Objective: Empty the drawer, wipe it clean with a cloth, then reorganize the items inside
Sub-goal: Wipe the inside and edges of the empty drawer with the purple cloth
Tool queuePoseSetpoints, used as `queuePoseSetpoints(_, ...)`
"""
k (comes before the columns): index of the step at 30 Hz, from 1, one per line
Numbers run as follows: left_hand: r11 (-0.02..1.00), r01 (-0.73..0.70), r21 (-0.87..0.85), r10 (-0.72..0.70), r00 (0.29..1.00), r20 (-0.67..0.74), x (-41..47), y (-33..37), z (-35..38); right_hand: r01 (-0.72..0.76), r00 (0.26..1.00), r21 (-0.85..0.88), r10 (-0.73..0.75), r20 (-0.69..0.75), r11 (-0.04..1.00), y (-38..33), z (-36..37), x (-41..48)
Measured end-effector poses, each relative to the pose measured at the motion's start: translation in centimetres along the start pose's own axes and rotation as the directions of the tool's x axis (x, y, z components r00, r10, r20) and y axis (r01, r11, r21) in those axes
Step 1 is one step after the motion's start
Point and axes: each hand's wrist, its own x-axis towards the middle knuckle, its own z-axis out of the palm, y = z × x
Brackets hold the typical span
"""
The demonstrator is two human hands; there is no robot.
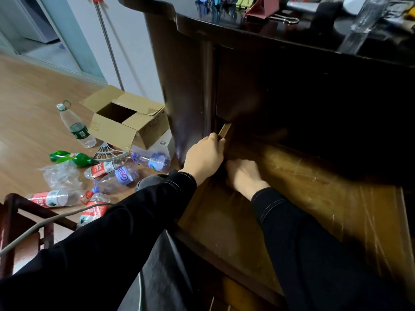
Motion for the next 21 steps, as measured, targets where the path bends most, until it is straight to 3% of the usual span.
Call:
queuePoseSetpoints(2, 1.000, -0.002, 0.003, 0.002, 1.000, -0.003, -0.1, 0.1, 0.0, 0.081, 0.997, -0.047, -0.080, 0.013, 0.996, -0.5, 0.0, -0.8)
queuePoseSetpoints(5, 1.000, -0.002, 0.011, 0.002, 1.000, -0.008, -0.2, 0.2, -0.1, 0.348, 0.934, -0.005, -0.347, -0.082, 0.937, -1.3, 2.2, -5.0)
queuePoseSetpoints(8, 0.999, -0.011, 0.035, 0.011, 1.000, -0.006, -0.5, 0.3, -0.5, 0.527, 0.845, 0.056, -0.530, 0.072, 0.848, -3.7, 3.3, -9.2)
queuePoseSetpoints(10, 0.996, -0.021, 0.087, 0.022, 1.000, -0.007, -1.0, 0.5, -0.6, 0.538, 0.821, 0.057, -0.538, 0.189, 0.841, -4.7, 2.9, -9.8)
queuePoseSetpoints(16, 0.975, -0.036, 0.219, 0.029, 0.999, 0.037, -3.1, 0.3, -0.2, 0.309, 0.948, 0.027, -0.311, 0.070, 0.951, -0.4, 1.5, -5.6)
queuePoseSetpoints(18, 0.979, -0.038, 0.202, 0.029, 0.998, 0.048, -2.9, 0.4, -0.5, 0.367, 0.928, 0.070, -0.370, 0.041, 0.928, -0.5, 1.7, -7.0)
queuePoseSetpoints(21, 0.987, -0.035, 0.158, 0.023, 0.996, 0.082, -2.8, 0.6, -0.7, 0.540, 0.816, 0.145, -0.558, 0.149, 0.829, -1.2, 3.5, -10.5)
